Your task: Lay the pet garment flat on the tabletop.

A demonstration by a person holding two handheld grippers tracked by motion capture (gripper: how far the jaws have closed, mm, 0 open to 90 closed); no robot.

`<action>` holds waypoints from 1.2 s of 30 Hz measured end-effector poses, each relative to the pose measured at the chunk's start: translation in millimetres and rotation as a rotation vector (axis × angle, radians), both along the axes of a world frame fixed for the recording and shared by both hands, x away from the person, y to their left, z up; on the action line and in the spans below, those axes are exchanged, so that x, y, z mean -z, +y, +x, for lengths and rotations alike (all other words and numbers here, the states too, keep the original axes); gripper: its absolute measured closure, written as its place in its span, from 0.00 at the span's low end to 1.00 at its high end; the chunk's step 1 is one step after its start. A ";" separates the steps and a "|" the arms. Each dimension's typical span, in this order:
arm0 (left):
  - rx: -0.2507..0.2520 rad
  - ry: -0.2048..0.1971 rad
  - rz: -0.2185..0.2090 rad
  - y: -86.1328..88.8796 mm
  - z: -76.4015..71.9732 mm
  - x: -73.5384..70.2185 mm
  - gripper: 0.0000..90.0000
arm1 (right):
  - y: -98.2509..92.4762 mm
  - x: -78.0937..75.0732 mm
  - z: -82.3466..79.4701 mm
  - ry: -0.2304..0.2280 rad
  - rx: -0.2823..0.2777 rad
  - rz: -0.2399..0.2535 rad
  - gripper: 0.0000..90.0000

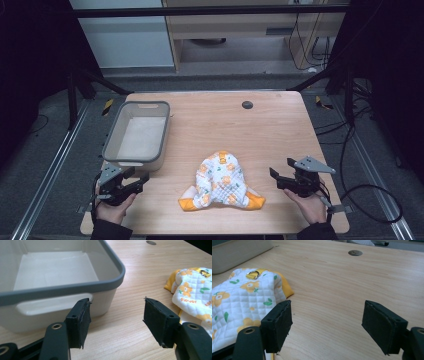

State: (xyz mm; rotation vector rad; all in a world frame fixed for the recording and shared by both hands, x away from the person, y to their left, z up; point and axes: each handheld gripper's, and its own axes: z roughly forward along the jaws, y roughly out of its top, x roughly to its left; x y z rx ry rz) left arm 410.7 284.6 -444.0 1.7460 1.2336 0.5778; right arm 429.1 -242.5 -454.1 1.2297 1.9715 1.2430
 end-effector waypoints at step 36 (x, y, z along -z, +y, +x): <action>0.242 0.043 0.109 -117.5 65.6 -2.6 0.39 | 78.5 -16.8 52.8 0.063 -0.190 0.039 0.34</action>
